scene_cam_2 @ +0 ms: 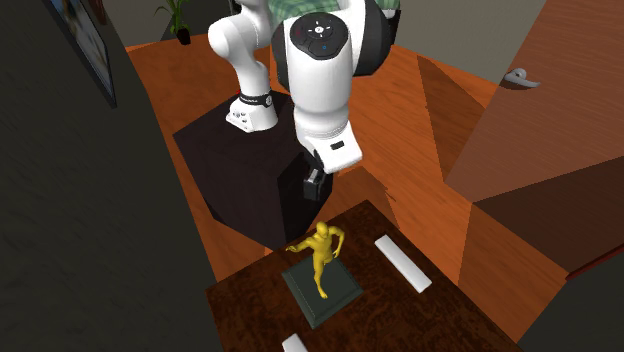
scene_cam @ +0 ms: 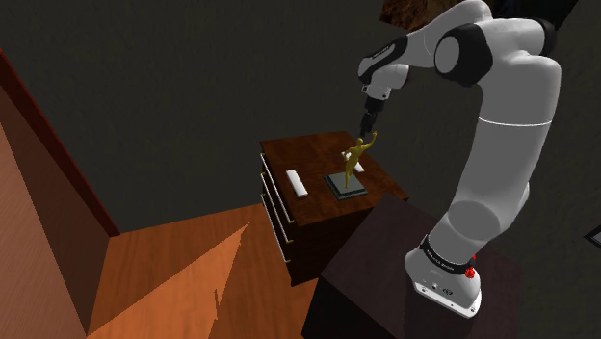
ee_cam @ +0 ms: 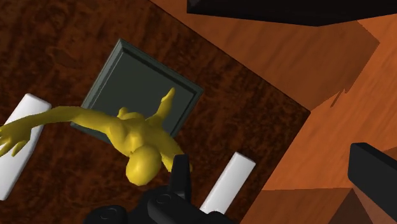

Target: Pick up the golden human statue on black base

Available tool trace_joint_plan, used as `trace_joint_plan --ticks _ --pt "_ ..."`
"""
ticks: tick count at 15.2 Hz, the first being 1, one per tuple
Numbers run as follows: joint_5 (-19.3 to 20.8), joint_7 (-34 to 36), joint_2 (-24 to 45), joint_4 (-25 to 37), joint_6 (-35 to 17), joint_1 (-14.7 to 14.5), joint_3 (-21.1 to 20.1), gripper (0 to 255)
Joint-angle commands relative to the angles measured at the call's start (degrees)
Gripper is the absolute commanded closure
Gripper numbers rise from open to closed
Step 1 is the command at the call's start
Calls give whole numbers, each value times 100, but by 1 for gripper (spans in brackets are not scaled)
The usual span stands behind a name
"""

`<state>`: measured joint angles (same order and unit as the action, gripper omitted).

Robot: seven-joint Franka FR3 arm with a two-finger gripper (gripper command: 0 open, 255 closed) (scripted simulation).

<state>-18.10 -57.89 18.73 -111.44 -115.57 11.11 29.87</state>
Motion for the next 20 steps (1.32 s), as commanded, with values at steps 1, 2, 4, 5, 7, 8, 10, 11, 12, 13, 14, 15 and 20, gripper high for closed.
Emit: trace_joint_plan --ticks 1,2,4,5,7,8,10,11,12,13,14,15,20 --pt "-211 -226 474 440 76 200 -55 0" --pt "-307 -324 716 672 115 312 -92 0" --pt "-476 -489 1197 1165 209 544 -176 0" --pt "-549 -557 1439 1428 264 663 -221 0" --pt "-627 -623 1690 1652 264 779 -279 0" --pt "-650 -640 1735 1641 214 788 -295 0" --pt "-696 -674 1826 1624 114 807 -326 0" --pt "-719 -691 1873 1618 66 816 -342 0" --pt "-743 -708 1920 1613 17 827 -358 0" --pt "-766 -725 1968 1609 -30 837 -374 0" --pt "-780 -734 1996 1608 -58 843 -384 0" --pt "-780 -734 1996 1607 -58 843 -384 0" --pt "-778 -738 1992 1605 -57 845 -382 255"
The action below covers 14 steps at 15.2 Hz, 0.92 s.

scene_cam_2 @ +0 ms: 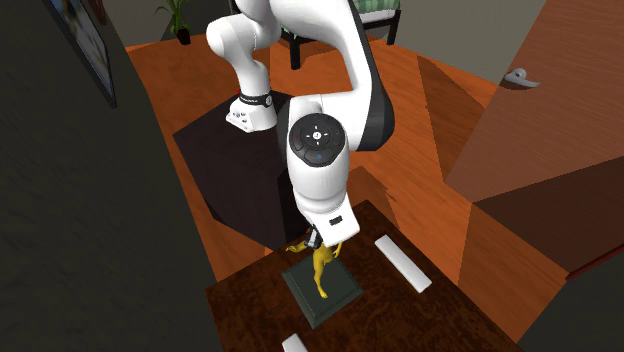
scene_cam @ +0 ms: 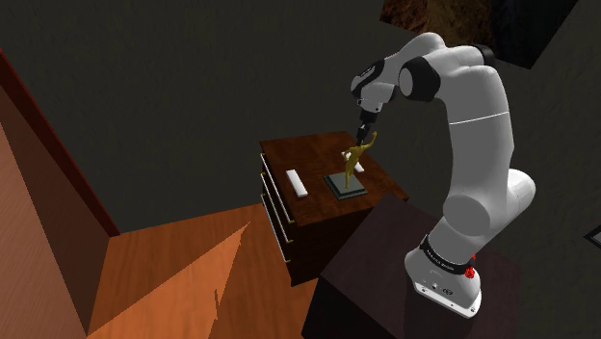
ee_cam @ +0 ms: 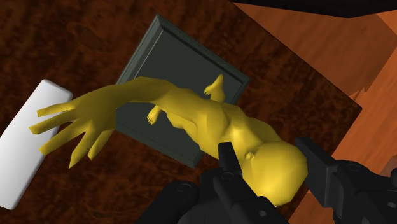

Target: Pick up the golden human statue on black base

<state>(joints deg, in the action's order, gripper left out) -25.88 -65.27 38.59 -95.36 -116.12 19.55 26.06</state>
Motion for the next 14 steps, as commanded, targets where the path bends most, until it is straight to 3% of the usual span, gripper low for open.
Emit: trace_joint_plan --ticks 1,14 --pt "0 -1 6 -3 -3 1 -1 255" --pt "206 157 -401 75 443 -84 136 255"
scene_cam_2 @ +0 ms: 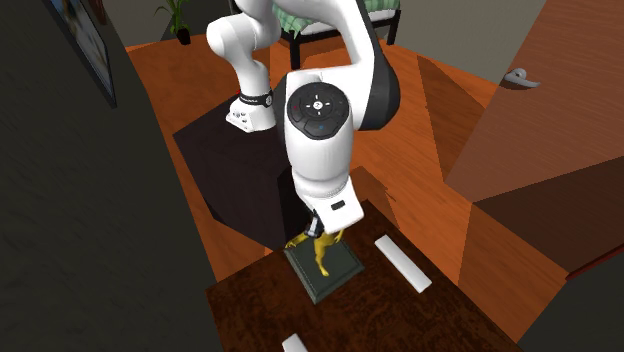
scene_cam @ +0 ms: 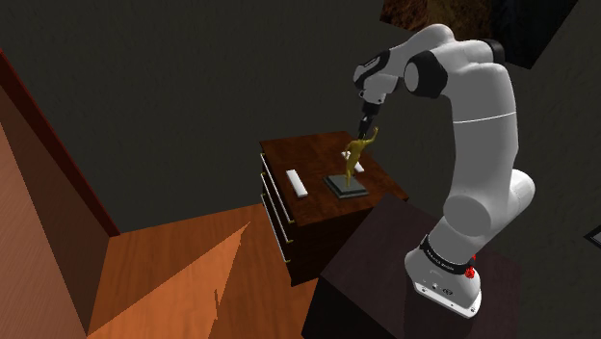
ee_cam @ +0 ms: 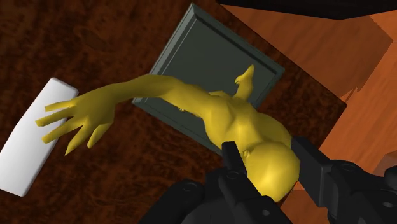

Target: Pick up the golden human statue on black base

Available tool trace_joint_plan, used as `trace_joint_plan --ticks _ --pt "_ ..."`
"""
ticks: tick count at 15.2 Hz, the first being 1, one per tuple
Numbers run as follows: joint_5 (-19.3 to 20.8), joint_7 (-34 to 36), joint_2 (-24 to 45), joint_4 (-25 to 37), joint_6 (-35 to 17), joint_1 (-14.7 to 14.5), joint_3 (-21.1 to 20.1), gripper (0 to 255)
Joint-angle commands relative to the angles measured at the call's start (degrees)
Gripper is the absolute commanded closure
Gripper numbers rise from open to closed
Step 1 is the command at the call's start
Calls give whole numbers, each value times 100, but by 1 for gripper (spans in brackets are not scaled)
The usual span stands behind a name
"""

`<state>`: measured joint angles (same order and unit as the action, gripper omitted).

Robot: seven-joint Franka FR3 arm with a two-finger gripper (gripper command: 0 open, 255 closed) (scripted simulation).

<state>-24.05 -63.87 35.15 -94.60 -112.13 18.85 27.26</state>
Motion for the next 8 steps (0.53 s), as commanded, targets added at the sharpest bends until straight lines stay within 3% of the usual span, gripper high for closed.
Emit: trace_joint_plan --ticks 1,8 --pt "45 35 -98 13 96 -21 30 255" --pt "157 124 -302 112 374 -55 95 255"
